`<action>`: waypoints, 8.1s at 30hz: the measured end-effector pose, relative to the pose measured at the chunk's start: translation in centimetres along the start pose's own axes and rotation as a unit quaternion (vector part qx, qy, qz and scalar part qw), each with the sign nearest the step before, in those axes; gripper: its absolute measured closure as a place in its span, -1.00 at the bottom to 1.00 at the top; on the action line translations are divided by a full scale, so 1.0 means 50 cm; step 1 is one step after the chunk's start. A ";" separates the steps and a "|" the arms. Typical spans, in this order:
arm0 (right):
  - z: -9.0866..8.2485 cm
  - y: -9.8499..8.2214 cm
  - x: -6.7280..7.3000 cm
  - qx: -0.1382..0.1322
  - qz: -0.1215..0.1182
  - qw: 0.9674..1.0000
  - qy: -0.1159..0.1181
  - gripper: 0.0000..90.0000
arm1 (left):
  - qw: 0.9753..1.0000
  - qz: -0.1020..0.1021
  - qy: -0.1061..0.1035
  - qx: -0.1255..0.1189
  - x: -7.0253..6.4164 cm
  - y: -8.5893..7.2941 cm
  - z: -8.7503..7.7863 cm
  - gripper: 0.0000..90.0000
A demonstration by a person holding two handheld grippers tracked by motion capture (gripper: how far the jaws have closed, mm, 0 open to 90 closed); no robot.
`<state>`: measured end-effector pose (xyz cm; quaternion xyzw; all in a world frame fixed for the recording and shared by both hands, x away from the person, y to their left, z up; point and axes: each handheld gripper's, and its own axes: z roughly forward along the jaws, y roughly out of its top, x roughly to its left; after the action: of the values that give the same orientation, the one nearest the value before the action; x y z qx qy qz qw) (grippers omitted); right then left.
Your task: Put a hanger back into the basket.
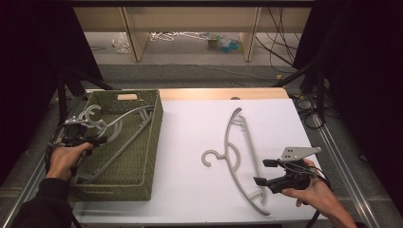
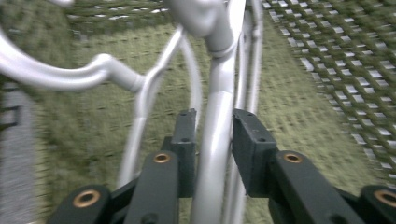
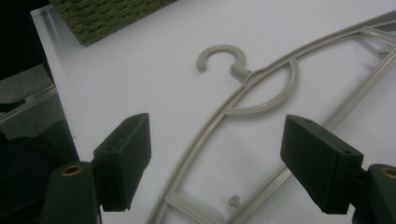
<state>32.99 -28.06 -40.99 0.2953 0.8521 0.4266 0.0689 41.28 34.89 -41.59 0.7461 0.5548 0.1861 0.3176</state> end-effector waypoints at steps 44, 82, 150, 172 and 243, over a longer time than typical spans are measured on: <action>0.032 -0.015 0.001 -0.014 0.038 0.999 -0.029 -0.57 | 0.955 0.083 -0.184 -0.218 -0.458 -0.048 -0.080 -0.53; 0.199 0.001 0.040 0.165 0.003 0.985 -0.055 -0.19 | 0.947 0.147 -0.210 -0.193 -0.523 -0.123 -0.002 -0.59; 0.062 0.037 0.012 0.190 -0.120 0.970 0.094 0.82 | 0.933 0.272 -0.167 -0.166 -0.550 -0.078 0.073 -0.36; 0.015 0.042 0.016 0.160 -0.140 0.968 0.134 0.83 | 0.840 0.464 -0.231 -0.162 -0.639 -0.037 0.126 0.18; -0.018 0.008 0.001 -0.017 -0.028 0.999 -0.017 -0.30 | 0.959 0.121 -0.148 -0.207 -0.286 0.181 -0.241 0.76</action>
<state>32.79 -28.46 -40.08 0.2773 0.8514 0.4338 0.1001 35.62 22.95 -25.56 0.7447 0.3563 0.2214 0.5190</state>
